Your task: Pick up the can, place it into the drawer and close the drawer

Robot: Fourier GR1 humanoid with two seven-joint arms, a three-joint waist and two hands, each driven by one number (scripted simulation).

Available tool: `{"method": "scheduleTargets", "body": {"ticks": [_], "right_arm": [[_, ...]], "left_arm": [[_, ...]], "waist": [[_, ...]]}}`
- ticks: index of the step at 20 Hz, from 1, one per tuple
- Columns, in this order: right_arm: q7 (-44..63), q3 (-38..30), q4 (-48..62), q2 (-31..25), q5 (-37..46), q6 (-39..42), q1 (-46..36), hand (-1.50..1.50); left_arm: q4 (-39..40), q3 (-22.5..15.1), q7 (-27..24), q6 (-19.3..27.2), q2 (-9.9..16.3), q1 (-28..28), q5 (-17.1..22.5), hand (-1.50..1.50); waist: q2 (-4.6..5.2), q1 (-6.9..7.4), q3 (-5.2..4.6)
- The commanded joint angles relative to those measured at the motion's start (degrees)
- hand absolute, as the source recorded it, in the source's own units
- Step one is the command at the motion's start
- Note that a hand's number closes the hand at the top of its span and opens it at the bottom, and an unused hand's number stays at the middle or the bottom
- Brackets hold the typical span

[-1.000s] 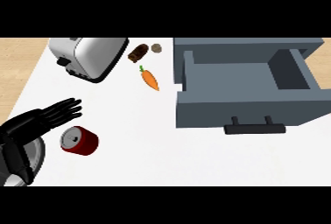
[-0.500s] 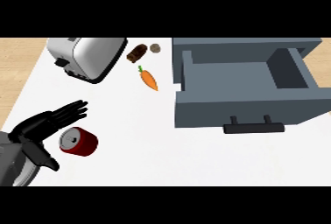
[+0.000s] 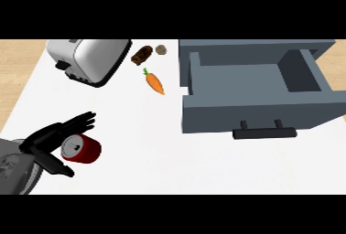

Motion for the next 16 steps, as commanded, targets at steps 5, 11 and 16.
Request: {"method": "scheduleTargets", "body": {"ticks": [5,11,16], "right_arm": [[1.47,-1.66,-0.32,-0.90,-2.36,0.71,-0.40,-1.50],[2.34,-3.52,-1.04,-1.62,-4.02,1.81,0.85,-1.50],[2.11,-1.41,-1.22,0.79,-2.51,1.23,-0.14,-1.50]], "left_arm": [[9.15,-2.63,-11.48,-6.93,-0.35,-2.94,-2.23,-1.50],[11.23,-3.45,-10.59,-5.04,-4.24,-3.17,-0.47,-1.50],[11.68,-4.65,-9.14,-7.87,-5.44,-4.51,0.97,1.50]], "waist": [[0.29,-0.45,-0.31],[0.05,-0.19,-0.25],[0.16,0.04,-0.27]]}}
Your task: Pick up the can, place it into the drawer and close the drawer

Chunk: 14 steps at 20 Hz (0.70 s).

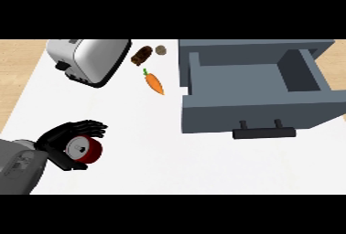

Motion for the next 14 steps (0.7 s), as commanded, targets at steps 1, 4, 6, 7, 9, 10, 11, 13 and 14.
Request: {"method": "scheduleTargets", "body": {"ticks": [1,4,6,7,9,10,11,13,14], "right_arm": [[0.15,1.21,-2.20,2.14,1.60,0.20,1.29,-1.50],[0.42,2.85,-0.91,2.69,1.42,-0.09,-0.64,-1.50],[1.20,1.31,-1.99,1.85,0.67,-0.53,-0.05,-1.50],[0.67,0.23,-1.57,2.40,0.22,-0.17,1.29,-1.50],[1.86,0.68,-4.01,2.65,-0.52,-1.02,1.17,-1.50],[0.78,-0.03,0.03,1.97,0.16,0.49,1.13,-1.50],[1.20,2.19,-3.06,4.60,2.44,-0.98,0.83,-1.50],[1.63,-0.37,-2.85,2.91,0.28,-0.77,1.89,-1.50],[1.73,-0.69,-2.42,2.55,-0.86,-0.76,1.70,-1.50]], "left_arm": [[1.40,-1.18,-5.43,-12.96,-1.75,0.53,1.63,1.50],[1.76,-2.45,-3.30,-14.11,-2.98,-1.36,1.99,1.50],[0.08,-2.19,-3.02,-15.23,-3.64,-2.10,3.75,1.50],[-1.49,-2.73,-3.10,-17.56,-2.87,-0.60,4.42,1.50],[-2.99,-3.60,-3.28,-17.14,-4.44,0.34,5.01,1.50],[-4.71,-3.98,-2.25,-18.70,-4.19,0.26,5.92,1.50],[-2.56,-0.17,-1.46,-13.23,-4.05,0.33,8.70,1.50],[-0.51,7.31,2.70,3.56,-9.35,0.08,14.85,1.50],[-0.47,10.39,2.84,10.02,-10.84,0.43,17.08,1.50]], "waist": [[0.16,0.19,-0.37],[0.47,0.08,-0.40],[0.24,0.22,-0.39],[-0.08,0.53,-0.32],[-0.06,0.60,-0.40],[-0.23,1.21,-0.25],[-0.11,1.49,-0.26],[-0.35,1.80,-0.19],[-0.56,2.49,-0.15]]}}
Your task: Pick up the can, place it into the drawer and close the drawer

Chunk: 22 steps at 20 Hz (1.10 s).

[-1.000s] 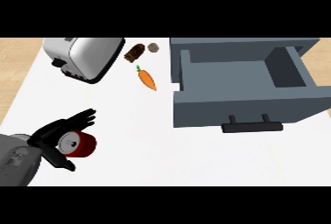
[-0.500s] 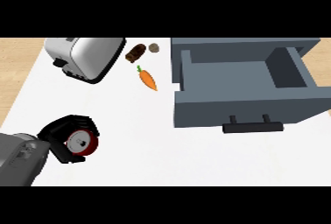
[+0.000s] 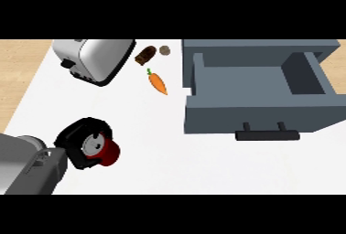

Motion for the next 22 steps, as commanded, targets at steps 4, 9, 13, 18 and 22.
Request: {"method": "scheduleTargets", "body": {"ticks": [4,9,13,18,22], "right_arm": [[0.13,-1.35,0.29,0.26,-0.95,-0.06,0.84,-1.50],[0.92,-0.21,-3.60,3.25,0.57,0.89,2.68,-1.50],[0.30,-4.35,-1.68,1.38,-2.84,2.23,2.43,-1.50],[2.80,-4.69,-4.59,2.46,-3.94,1.87,3.12,-1.50],[0.90,-4.79,-0.45,3.38,-1.27,3.88,0.16,-1.50]], "left_arm": [[-0.80,14.16,-5.28,26.86,-10.02,-0.12,10.65,1.50],[-13.94,12.48,0.17,36.42,-15.17,-0.08,11.35,1.50],[-23.99,9.26,3.37,44.75,-18.74,-1.02,8.87,1.50],[-41.31,5.61,17.57,49.73,-17.06,0.65,8.64,1.50],[-45.68,2.90,21.66,56.21,-18.93,-1.75,6.14,1.50]], "waist": [[-0.62,1.46,0.21],[-0.57,1.18,0.19],[-0.51,0.59,0.16],[-0.56,0.83,0.14],[-0.20,0.43,0.11]]}}
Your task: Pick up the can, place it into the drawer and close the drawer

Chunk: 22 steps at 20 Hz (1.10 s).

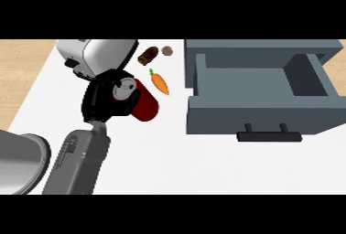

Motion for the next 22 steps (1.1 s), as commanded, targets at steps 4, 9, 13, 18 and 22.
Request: {"method": "scheduleTargets", "body": {"ticks": [4,9,13,18,22], "right_arm": [[4.01,-0.03,-2.57,0.87,-0.01,-0.50,-1.89,-1.50],[0.96,0.34,-0.61,3.18,1.43,1.87,-1.70,-1.50],[4.31,-2.23,-0.84,0.91,-2.22,1.34,-3.20,-1.50],[3.09,-1.67,1.80,2.09,0.61,0.98,-6.16,-1.50],[4.04,-1.46,-0.62,2.47,0.63,3.72,-4.03,-1.50]], "left_arm": [[-13.17,-4.00,12.03,8.29,-0.63,-1.94,-2.31,1.50],[-6.44,-4.09,12.25,12.18,-0.40,-11.13,-4.96,1.50],[-8.40,-11.71,14.71,20.30,-0.86,-14.24,-3.74,1.50],[-4.45,-11.08,18.84,22.73,-0.87,-23.51,-3.99,1.50],[1.84,-15.28,13.49,27.51,-0.87,-26.33,0.12,1.50]], "waist": [[0.19,-0.25,-0.04],[0.35,-0.92,-0.03],[0.31,-0.92,-0.04],[0.38,-0.97,-0.03],[0.43,-1.56,-0.04]]}}
